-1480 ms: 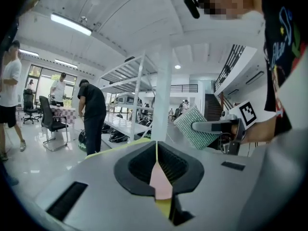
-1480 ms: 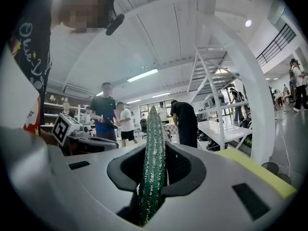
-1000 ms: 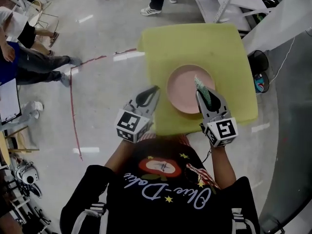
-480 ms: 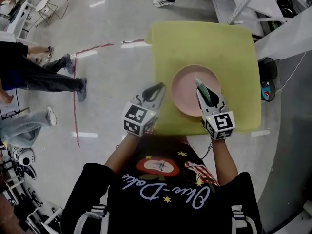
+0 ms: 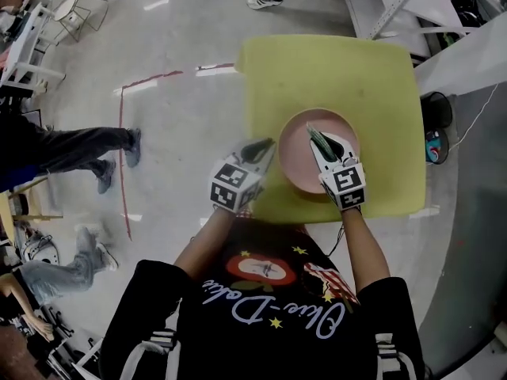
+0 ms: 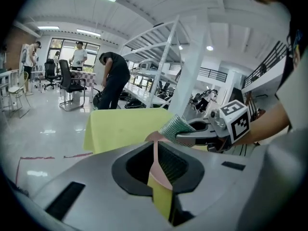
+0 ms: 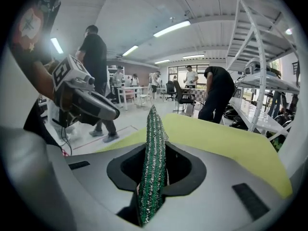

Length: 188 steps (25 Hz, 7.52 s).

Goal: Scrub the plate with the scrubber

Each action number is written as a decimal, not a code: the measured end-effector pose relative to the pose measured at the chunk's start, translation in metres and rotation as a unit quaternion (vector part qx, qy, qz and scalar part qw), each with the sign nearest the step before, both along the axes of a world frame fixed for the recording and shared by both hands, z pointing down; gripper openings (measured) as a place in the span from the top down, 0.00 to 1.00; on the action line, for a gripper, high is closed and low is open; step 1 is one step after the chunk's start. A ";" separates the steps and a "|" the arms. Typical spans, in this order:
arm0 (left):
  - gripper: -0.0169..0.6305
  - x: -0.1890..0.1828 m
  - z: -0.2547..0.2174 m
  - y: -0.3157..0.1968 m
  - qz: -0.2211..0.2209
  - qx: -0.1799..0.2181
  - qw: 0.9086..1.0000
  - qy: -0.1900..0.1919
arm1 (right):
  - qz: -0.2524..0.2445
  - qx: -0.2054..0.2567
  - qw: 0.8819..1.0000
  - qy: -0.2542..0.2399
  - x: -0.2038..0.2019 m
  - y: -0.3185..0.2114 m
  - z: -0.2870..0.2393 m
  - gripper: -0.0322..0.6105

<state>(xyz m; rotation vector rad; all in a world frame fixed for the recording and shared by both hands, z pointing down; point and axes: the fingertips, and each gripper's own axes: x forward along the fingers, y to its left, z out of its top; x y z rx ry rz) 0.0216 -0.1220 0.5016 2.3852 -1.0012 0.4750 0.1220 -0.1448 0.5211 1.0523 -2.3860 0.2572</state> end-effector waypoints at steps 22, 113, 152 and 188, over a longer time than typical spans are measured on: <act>0.72 0.018 0.089 -0.019 0.044 -0.141 0.989 -0.021 | -0.117 -0.024 0.983 0.139 -0.016 -0.018 0.064 0.85; 0.89 0.024 0.113 -0.023 0.028 -0.138 0.987 -0.075 | -0.226 -0.061 0.945 0.228 0.007 -0.011 0.088 0.85; 0.89 0.028 0.109 -0.020 0.016 -0.132 0.988 -0.080 | -0.307 -0.141 0.928 0.155 -0.042 0.109 0.085 0.85; 0.89 0.023 0.108 -0.020 0.016 -0.127 0.987 -0.096 | -0.259 -0.057 0.927 0.263 0.020 -0.005 0.087 0.85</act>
